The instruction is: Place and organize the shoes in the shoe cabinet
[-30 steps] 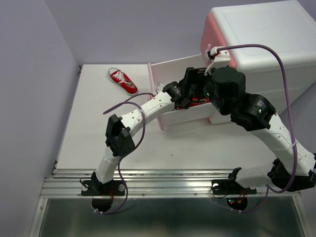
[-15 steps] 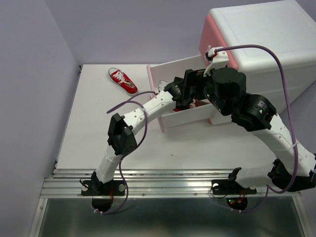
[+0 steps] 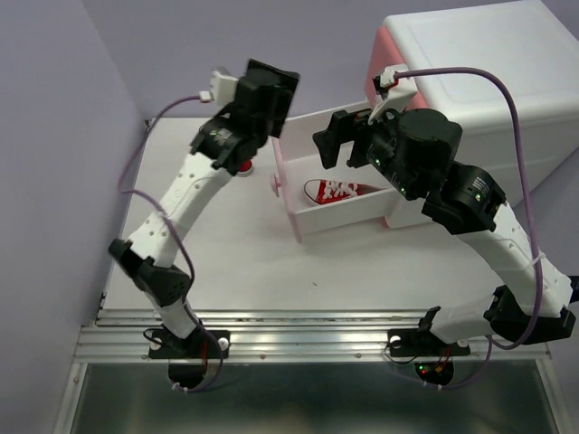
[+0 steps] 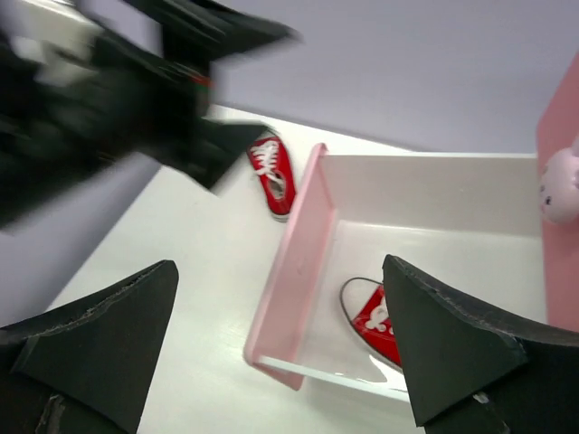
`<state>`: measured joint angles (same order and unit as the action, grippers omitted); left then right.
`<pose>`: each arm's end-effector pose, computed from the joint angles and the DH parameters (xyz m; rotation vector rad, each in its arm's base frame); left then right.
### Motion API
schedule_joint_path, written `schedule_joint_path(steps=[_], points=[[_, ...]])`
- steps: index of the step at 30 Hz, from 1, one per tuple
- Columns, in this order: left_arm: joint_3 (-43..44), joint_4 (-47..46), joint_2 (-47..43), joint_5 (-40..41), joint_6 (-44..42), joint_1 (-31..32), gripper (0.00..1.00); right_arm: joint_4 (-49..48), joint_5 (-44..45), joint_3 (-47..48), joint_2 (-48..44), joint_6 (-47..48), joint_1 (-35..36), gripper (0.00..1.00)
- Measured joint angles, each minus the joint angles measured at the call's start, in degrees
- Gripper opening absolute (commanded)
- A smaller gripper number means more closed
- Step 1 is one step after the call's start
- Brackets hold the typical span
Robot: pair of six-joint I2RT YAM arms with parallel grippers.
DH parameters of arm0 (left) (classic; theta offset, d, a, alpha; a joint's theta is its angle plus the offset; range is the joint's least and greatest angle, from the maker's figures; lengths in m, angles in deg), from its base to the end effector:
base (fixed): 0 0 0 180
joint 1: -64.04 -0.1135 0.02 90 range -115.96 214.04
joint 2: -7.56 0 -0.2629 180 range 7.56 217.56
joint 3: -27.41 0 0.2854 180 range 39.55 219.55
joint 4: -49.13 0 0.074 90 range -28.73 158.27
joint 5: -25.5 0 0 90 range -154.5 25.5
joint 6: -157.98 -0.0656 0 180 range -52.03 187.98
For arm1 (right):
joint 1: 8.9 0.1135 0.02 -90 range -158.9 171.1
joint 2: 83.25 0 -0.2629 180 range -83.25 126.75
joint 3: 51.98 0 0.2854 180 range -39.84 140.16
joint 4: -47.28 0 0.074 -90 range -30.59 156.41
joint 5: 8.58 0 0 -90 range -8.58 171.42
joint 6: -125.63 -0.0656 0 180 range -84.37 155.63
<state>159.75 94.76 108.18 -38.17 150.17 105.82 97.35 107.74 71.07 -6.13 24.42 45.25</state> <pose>0.3476 -0.2715 0.4900 -0.9849 1.6668 -1.1065 0.1948 0.2199 0.5653 -0.2652 1.6374 0.4951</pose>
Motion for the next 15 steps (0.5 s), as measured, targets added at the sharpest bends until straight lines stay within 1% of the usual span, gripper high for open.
schedule_joint_path(steps=[4, 6, 8, 9, 12, 13, 15], points=[[-9.4, -3.5, -12.5, -2.6, -8.0, -13.9, 0.99, 0.7, 0.0, 0.0, 1.9, 2.2, -1.0, 1.00], [-13.6, -3.6, -15.2, -4.6, -12.6, -20.1, 0.99, 0.7, -0.2, -0.2, 2.5, 2.7, -0.9, 1.00], [-16.4, -4.2, -14.8, -6.9, -16.9, -23.9, 0.99, 0.9, -0.9, -0.4, 2.7, 3.1, -0.9, 1.00], [-17.1, -4.2, -14.1, -7.7, -18.7, -24.7, 0.99, 1.0, -1.2, -0.4, 2.8, 3.3, -0.9, 1.00], [-15.9, -5.0, -5.4, -12.2, -25.3, -27.8, 0.99, 1.4, -1.8, -0.5, 2.8, 3.8, -0.9, 1.00], [-14.9, -4.9, -1.9, -13.2, -26.7, -28.5, 0.99, 1.5, -1.9, -0.5, 2.8, 3.9, -0.9, 1.00], [-10.7, -4.6, 8.8, -14.9, -30.2, -29.8, 0.99, 1.7, -1.9, -1.1, 2.8, 4.0, -0.9, 1.00]])
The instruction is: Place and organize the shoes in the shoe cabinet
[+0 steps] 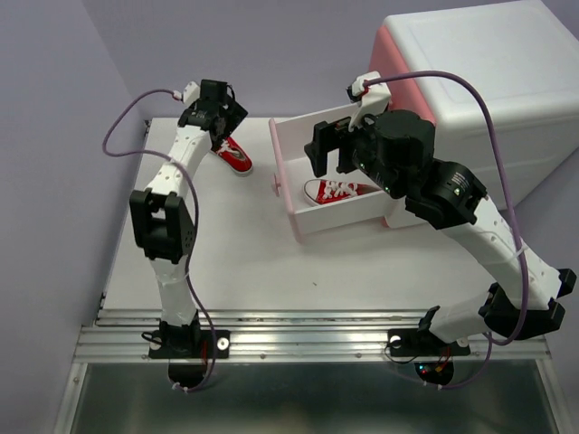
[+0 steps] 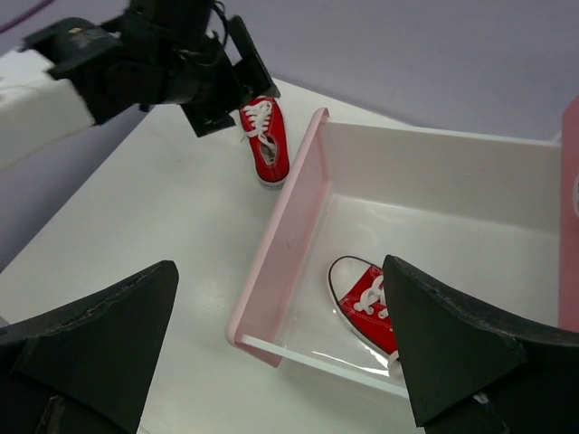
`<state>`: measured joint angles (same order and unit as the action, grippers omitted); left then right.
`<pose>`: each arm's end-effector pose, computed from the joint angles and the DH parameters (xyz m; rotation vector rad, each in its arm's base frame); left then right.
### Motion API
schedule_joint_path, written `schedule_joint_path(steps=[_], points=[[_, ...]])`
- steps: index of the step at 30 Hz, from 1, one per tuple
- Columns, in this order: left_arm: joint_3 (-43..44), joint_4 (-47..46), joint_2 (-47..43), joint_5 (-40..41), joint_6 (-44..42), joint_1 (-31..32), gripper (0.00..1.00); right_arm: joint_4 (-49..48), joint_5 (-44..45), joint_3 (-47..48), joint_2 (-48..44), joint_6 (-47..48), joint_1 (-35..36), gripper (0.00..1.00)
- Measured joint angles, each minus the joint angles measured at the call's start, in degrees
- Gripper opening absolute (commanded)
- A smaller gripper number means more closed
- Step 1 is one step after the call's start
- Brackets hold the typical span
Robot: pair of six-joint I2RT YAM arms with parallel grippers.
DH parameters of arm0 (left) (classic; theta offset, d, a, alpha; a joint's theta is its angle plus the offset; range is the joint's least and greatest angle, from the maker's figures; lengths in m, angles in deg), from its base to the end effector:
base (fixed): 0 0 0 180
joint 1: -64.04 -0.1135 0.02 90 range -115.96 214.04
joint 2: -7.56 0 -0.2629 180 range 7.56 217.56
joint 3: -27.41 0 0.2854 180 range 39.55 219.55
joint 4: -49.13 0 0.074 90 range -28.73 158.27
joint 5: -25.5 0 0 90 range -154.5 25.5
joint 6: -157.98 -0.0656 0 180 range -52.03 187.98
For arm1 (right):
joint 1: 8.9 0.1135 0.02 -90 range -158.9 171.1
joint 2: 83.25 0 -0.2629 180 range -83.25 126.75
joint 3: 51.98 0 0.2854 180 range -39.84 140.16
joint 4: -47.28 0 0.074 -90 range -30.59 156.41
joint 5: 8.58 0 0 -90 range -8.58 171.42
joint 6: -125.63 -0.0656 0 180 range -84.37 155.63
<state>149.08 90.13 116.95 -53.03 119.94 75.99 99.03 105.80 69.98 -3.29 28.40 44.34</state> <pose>0.4991 -0.0923 0.3557 -0.8328 1.9237 -0.4777 0.2121 0.2386 0.5407 -0.3828 1.7004 0.4077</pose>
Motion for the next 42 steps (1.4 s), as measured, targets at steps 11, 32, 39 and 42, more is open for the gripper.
schedule_joint_path(steps=[11, 32, 39, 42], points=[[14.9, 5.7, 28.8, -4.7, -4.2, -8.1, 0.99, 4.0, -0.4, -1.6, 0.7, -0.5, 0.0, 1.00], [18.7, 0.7, 32.7, -7.7, -2.4, -9.0, 0.67, 5.9, -0.8, -3.7, 0.8, -1.2, 0.0, 1.00], [18.9, 1.9, 34.7, -7.3, -0.7, -9.1, 0.00, 6.0, -0.8, -3.7, 0.8, -1.8, 0.0, 1.00], [18.9, 2.1, 34.5, -7.2, -0.4, -9.1, 0.00, 6.1, -0.8, -3.8, 0.8, -2.1, 0.0, 1.00]])
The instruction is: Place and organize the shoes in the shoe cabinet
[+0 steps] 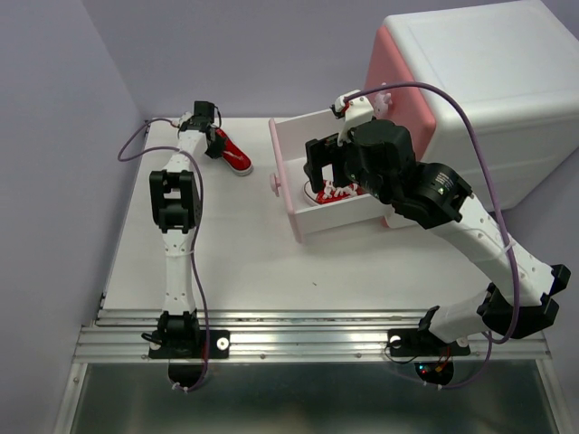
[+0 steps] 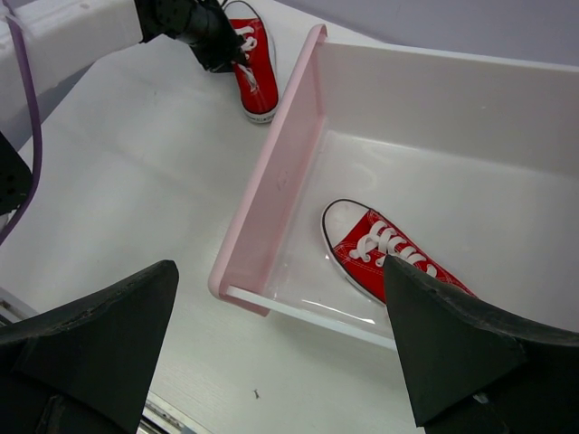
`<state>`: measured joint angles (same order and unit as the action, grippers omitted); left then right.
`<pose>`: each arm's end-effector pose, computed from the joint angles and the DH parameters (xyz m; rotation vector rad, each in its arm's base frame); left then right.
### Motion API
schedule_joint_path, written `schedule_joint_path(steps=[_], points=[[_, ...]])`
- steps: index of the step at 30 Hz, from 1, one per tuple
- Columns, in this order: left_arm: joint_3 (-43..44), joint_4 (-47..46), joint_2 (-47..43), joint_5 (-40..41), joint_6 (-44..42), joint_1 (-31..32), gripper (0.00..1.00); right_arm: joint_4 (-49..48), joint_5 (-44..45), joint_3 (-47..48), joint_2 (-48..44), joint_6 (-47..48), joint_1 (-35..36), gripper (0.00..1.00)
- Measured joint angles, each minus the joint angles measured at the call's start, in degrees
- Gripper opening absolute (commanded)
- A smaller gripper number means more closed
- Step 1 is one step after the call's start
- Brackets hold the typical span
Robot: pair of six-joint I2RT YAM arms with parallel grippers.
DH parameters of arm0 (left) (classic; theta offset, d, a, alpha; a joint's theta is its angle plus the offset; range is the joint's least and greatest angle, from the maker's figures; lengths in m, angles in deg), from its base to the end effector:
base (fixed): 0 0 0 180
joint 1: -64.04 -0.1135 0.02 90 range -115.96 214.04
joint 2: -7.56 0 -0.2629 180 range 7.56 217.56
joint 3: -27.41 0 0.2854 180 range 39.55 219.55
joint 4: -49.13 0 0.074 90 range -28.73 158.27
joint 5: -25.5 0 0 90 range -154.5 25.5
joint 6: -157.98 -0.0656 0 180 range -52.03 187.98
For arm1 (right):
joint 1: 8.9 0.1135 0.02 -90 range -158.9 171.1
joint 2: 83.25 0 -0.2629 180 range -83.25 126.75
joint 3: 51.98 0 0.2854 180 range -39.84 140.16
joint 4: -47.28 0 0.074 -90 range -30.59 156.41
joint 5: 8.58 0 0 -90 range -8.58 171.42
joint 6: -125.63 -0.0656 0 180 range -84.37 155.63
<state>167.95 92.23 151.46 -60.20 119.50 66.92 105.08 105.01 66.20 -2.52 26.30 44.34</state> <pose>0.6128 -0.0259 0.1506 -1.0250 2.1804 -0.3593 0.2185 0.2486 0.4999 -0.4520 1.8558 0.3455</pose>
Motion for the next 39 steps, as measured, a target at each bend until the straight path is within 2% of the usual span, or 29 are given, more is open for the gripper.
schedule_joint_path(steps=[5, 8, 12, 16, 20, 23, 27, 33, 39], points=[[-0.3, 4.3, -2.6, 2.3, 0.5, 0.4, 0.00, 0.0, 0.1, 0.0, 0.0, -0.1, 0.0, 1.00], [-0.9, 9.9, -8.1, 4.4, 3.8, 0.7, 0.00, 0.0, 0.4, -0.1, -0.1, -0.6, 0.0, 1.00], [-2.3, 14.0, -20.5, 9.5, 11.0, 3.0, 0.00, -0.5, 1.3, -0.5, -0.8, -2.1, 0.0, 1.00], [-1.8, 12.4, -35.2, 13.1, 20.8, 10.4, 0.00, -1.8, 4.3, -3.0, -3.1, -3.5, 0.0, 1.00], [-0.8, 5.5, -41.7, 12.9, 26.1, 20.3, 0.00, -4.5, 8.2, -6.2, -6.2, -4.8, 0.0, 1.00], [1.0, 1.4, -40.3, 10.4, 29.4, 25.6, 0.00, -6.4, 10.4, -7.7, -8.1, -5.9, 0.0, 1.00], [4.5, -0.5, -32.8, 10.3, 33.2, 30.1, 0.00, -7.4, 12.4, -8.0, -9.4, -6.8, 0.0, 1.00], [1.4, 1.7, -24.5, 11.6, 39.4, 35.4, 0.00, -7.6, 14.8, -8.0, -10.0, -7.4, 0.0, 1.00], [1.4, 4.4, -23.3, 13.7, 44.6, 38.9, 0.00, -7.0, 15.9, -8.0, -10.8, -7.9, 0.0, 1.00]])
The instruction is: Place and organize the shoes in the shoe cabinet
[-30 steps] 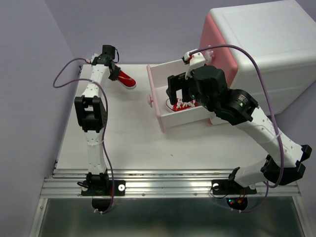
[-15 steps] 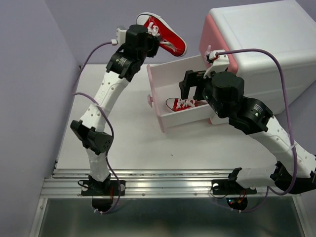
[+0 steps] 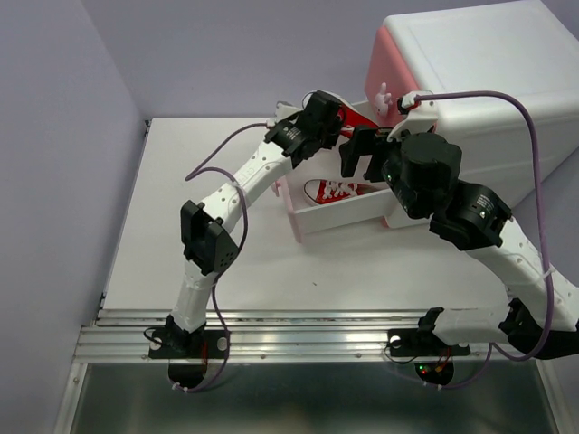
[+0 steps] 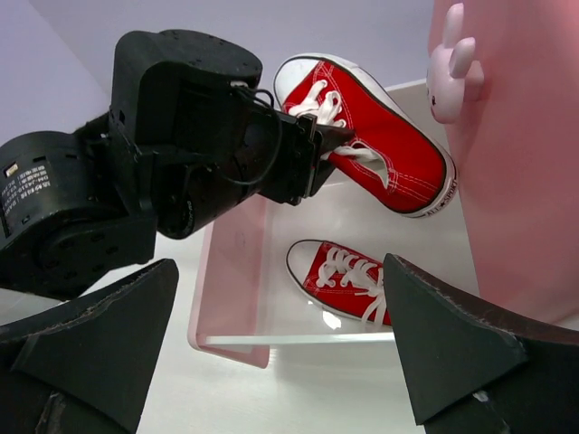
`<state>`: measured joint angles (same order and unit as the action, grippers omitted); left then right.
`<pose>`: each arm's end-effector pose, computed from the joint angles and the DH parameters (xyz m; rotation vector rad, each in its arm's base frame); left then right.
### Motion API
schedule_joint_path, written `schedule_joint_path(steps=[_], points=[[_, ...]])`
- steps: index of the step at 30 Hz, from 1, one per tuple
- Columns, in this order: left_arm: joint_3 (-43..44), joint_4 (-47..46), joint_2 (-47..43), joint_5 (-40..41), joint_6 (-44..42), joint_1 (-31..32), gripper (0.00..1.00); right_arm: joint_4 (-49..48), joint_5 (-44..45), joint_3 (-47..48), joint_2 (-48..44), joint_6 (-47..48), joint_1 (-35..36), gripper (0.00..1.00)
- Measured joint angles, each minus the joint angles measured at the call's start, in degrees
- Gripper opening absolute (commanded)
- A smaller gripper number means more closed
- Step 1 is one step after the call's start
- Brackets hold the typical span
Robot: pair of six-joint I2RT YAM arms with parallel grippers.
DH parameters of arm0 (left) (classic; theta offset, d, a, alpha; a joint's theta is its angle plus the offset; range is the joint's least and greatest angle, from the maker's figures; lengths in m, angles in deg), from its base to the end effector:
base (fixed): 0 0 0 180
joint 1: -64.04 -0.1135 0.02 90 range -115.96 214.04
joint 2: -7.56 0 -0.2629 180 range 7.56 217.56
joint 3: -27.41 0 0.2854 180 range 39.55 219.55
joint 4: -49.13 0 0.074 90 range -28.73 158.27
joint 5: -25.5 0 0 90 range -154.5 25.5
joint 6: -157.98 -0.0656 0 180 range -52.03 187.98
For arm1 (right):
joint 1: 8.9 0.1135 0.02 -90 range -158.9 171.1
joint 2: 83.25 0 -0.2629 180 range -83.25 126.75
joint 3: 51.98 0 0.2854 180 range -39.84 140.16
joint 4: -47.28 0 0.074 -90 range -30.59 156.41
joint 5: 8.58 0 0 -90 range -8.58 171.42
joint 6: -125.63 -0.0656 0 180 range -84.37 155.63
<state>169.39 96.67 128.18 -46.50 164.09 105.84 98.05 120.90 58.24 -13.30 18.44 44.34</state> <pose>0.4176 -0.3462 0.3835 -1.2042 1.8695 -1.1602 0.1951 0.1915 0.5222 -0.0423 1.7210 0.3075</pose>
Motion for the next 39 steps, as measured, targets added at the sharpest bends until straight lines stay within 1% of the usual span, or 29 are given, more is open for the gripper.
schedule_joint_path(steps=[2, 8, 12, 14, 21, 27, 32, 38, 39], points=[[0.3, 1.0, 0.0, 1.0, 1.9, 1.2, 0.00, 0.0, 0.1, 0.0, -0.3, -0.2, 0.0, 1.00], [0.3, 8.9, -0.3, 2.3, 11.0, 3.2, 0.00, 1.5, 0.4, 0.0, -1.0, -1.3, 0.0, 1.00], [4.4, 15.8, 1.3, 4.1, 14.4, 3.5, 0.00, 3.5, 0.3, 0.6, -0.8, -1.7, 0.0, 1.00], [5.0, 16.3, 1.6, 4.8, 15.3, 3.5, 0.00, 4.7, 0.2, 1.6, -0.3, -1.9, 0.0, 1.00], [5.0, 17.2, 4.5, 5.3, 16.7, 3.3, 0.00, 8.0, -1.0, 3.7, 1.4, -2.5, 0.0, 1.00], [5.7, 20.9, 9.1, 4.0, 16.9, 3.4, 0.00, 10.5, -1.1, 4.7, 1.8, -2.8, 0.0, 1.00], [3.2, 22.0, 9.1, 3.9, 16.1, 4.4, 0.00, 13.0, -1.7, 6.5, 2.1, -3.8, 0.0, 1.00], [3.0, 23.0, 9.1, 3.9, 15.9, 4.8, 0.00, 14.9, -2.3, 6.6, 2.2, -4.7, 0.0, 1.00], [3.0, 22.9, 9.1, 3.8, 16.0, 4.8, 0.07, 15.2, -2.3, 6.6, 2.2, -4.9, 0.0, 1.00]])
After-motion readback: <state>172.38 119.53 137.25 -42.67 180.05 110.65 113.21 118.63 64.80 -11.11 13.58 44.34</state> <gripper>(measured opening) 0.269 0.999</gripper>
